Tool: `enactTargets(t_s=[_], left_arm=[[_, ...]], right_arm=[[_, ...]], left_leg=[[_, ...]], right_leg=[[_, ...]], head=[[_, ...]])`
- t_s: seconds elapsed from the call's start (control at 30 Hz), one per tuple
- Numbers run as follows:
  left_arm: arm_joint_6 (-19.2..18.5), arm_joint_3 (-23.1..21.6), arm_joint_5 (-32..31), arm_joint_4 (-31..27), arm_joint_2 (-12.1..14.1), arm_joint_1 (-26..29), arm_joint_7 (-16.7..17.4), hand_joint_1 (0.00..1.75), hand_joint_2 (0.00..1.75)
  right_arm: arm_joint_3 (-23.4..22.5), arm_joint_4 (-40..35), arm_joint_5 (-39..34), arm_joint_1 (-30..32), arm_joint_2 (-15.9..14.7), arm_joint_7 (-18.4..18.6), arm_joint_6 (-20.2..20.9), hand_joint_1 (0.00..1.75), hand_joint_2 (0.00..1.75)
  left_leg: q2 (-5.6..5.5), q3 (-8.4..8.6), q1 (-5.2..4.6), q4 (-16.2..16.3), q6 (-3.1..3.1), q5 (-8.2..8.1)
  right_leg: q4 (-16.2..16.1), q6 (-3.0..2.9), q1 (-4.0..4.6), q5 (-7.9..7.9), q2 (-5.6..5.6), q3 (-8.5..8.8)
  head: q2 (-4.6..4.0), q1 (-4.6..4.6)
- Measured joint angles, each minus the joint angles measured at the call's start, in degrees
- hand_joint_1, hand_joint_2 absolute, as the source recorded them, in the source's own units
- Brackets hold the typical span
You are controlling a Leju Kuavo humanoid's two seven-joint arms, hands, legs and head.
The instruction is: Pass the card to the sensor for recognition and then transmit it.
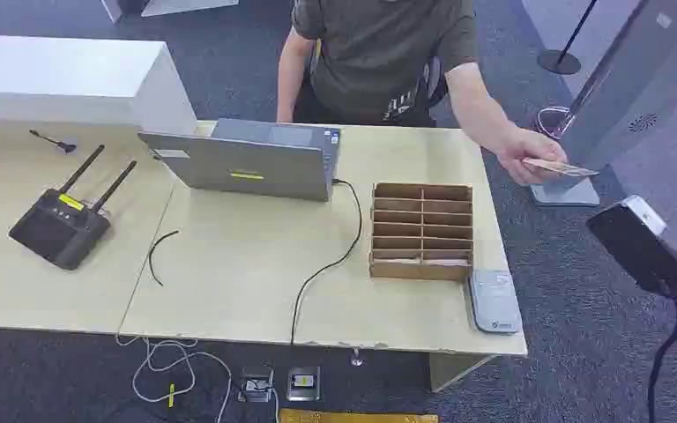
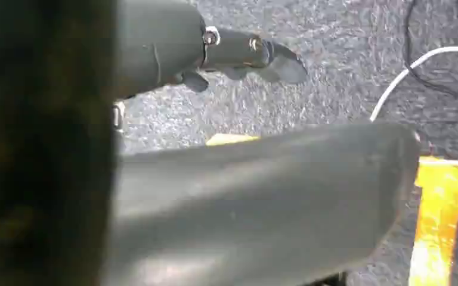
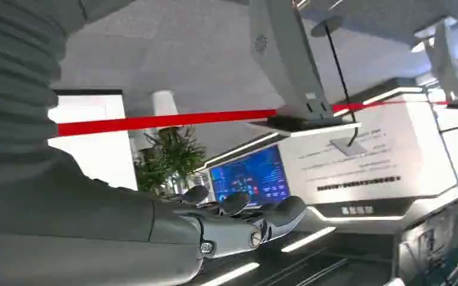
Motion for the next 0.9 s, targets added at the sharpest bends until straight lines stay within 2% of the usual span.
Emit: enactTargets(t_s=[0.33,0.47,0.5,0.53,0.57,0.73,0.9], left_arm=[[-0.83,-1.42,-1.69,0.07,0.07,-0.19,1.36,0.0,0.0],[-0.9,-1.47,-2.04,0.07,0.07,-0.27,1.45,0.0,0.0],[-0.9,-1.51,-2.1,0.09,0.09,-0.31,1.62,0.0,0.0],[-0.9,-1.62,-2.23,0.09,0.07,-0.41,1.84,0.0,0.0],[-0.9,-1.79,-2.3,0.09,0.07,-0.52,1.99,0.0,0.0],[-0.39,-1.88,-2.41,0.13,0.07,-0.55,2.19,0.0,0.0],[-0.77,-1.88,-2.76,0.17,0.07,-0.49,4.57,0.0,0.0]], right_arm=[[8.98,3.19,2.74,-5.55,0.81,0.04,1.16,0.0,1.75],[11.02,3.94,2.6,-6.11,0.98,0.04,0.96,0.0,1.75],[11.79,4.22,2.76,-6.66,1.01,0.09,0.96,0.52,1.75],[12.62,4.64,2.95,-7.02,1.05,0.09,1.05,1.52,1.75],[13.21,4.88,3.04,-7.1,1.14,0.09,1.14,1.75,1.75],[14.93,5.49,2.6,-7.29,1.49,0.09,1.14,1.75,1.75],[16.2,6.41,1.42,-7.29,1.6,0.09,0.9,1.75,1.75]], left_leg=[[0.03,0.03,0.02,0.0,0.0,0.0],[-0.04,-0.02,0.01,0.0,0.0,0.01],[-0.02,-0.01,0.01,0.0,0.0,0.0],[0.0,0.0,0.02,0.01,0.0,0.0],[0.01,0.0,0.02,0.01,0.0,0.0],[-0.01,-0.01,0.01,0.01,0.0,0.01],[0.0,-0.01,0.01,0.01,0.0,0.0]], right_leg=[[0.0,0.0,0.03,0.0,0.07,-0.02],[0.0,0.0,0.02,0.0,-0.07,-0.02],[0.0,0.0,0.02,0.0,-0.02,-0.02],[0.0,0.0,0.02,0.0,0.02,-0.02],[-0.01,0.0,0.03,0.0,0.0,-0.02],[-0.01,0.0,0.02,0.0,-0.01,-0.02],[-0.01,0.0,0.02,0.0,-0.01,-0.02]], head=[[0.0,0.02],[0.0,0.02],[0.0,0.0],[0.0,0.0],[0.0,0.02],[0.0,0.0],[0.0,0.0]])
